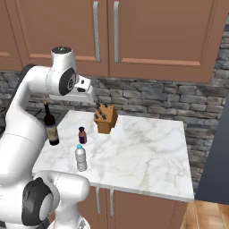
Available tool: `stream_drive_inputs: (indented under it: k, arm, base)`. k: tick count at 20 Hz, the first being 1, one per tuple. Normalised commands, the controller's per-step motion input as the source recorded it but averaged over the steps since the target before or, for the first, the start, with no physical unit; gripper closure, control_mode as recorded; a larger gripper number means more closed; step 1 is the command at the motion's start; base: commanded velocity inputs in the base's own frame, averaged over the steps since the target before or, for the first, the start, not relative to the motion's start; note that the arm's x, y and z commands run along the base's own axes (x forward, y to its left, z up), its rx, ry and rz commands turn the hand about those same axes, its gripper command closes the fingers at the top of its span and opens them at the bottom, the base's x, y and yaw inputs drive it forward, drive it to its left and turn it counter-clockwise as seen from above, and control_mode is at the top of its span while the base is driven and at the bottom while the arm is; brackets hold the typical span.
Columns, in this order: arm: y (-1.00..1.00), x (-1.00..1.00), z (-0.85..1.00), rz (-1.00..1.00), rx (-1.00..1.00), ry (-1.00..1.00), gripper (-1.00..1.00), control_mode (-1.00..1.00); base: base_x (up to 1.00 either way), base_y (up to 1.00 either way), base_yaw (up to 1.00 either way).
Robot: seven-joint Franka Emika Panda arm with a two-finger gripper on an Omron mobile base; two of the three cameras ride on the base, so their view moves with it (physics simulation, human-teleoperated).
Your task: Place the drinks on the dining counter in a tight cluster.
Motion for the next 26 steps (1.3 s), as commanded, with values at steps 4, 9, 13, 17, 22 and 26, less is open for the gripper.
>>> stream_drive_inputs:
  k: [4,9,13,17,22,26]
  arm:
    - [0.0,-0.12,-0.01,0.0,0.0,-0.01,-1.0,-1.0]
    - [-0.03,-0.38,-0.07,0.0,0.01,-0.13,-1.0,-1.0]
    - [-0.09,-0.42,-0.04,0.09,0.03,-0.1,-1.0,-1.0]
    - [-0.17,-0.32,-0.01,0.21,0.08,-0.1,-1.0,-1.0]
    - [-0.23,-0.22,-0.01,0.3,0.13,-0.07,-1.0,-1.0]
    - [-0.31,-0.1,-0.1,0.31,0.14,-0.02,-1.0,-1.0]
  base:
    - [0.0,0.0,0.0]
    - [0.0,0.0,0.0]
    - [0.0,0.0,0.0]
    - [0.0,0.0,0.0]
    - [0.0,0.0,0.0]
    - [0.0,0.0,0.0]
